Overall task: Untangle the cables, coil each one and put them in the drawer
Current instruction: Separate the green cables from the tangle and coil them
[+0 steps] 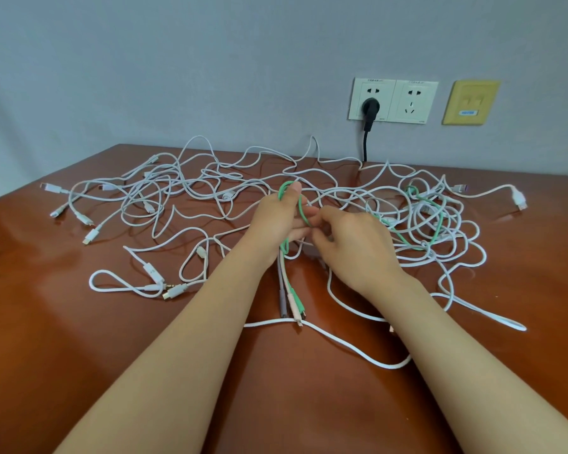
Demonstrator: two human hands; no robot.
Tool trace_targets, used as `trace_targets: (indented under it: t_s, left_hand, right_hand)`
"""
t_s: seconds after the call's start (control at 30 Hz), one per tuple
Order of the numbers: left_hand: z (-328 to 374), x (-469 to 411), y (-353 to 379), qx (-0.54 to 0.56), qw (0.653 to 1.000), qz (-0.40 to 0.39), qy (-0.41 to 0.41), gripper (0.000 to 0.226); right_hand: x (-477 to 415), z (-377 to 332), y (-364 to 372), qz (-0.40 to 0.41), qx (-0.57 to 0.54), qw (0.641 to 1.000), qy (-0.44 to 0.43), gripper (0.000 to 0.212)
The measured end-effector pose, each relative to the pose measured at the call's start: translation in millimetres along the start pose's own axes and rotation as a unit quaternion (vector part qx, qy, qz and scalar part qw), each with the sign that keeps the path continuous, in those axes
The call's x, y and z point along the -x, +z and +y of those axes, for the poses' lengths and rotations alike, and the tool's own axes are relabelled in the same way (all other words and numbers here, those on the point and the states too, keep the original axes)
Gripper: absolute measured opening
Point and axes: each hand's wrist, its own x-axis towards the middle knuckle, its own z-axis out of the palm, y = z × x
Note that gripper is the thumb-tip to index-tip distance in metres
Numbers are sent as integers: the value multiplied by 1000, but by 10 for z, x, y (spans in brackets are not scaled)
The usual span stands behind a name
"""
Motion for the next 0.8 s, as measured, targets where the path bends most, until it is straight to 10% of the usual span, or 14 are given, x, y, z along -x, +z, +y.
trace_targets:
  t_s: [0.27, 0.8]
  left_hand:
    - [100, 12, -44, 231, 970, -36, -64, 34]
    - [147, -34, -123, 258, 965, -49, -28, 28]
  right_hand:
    - [-1, 8, 56, 7, 18, 998, -63, 31]
    - [-8, -19, 12, 23, 14, 991, -129, 23]
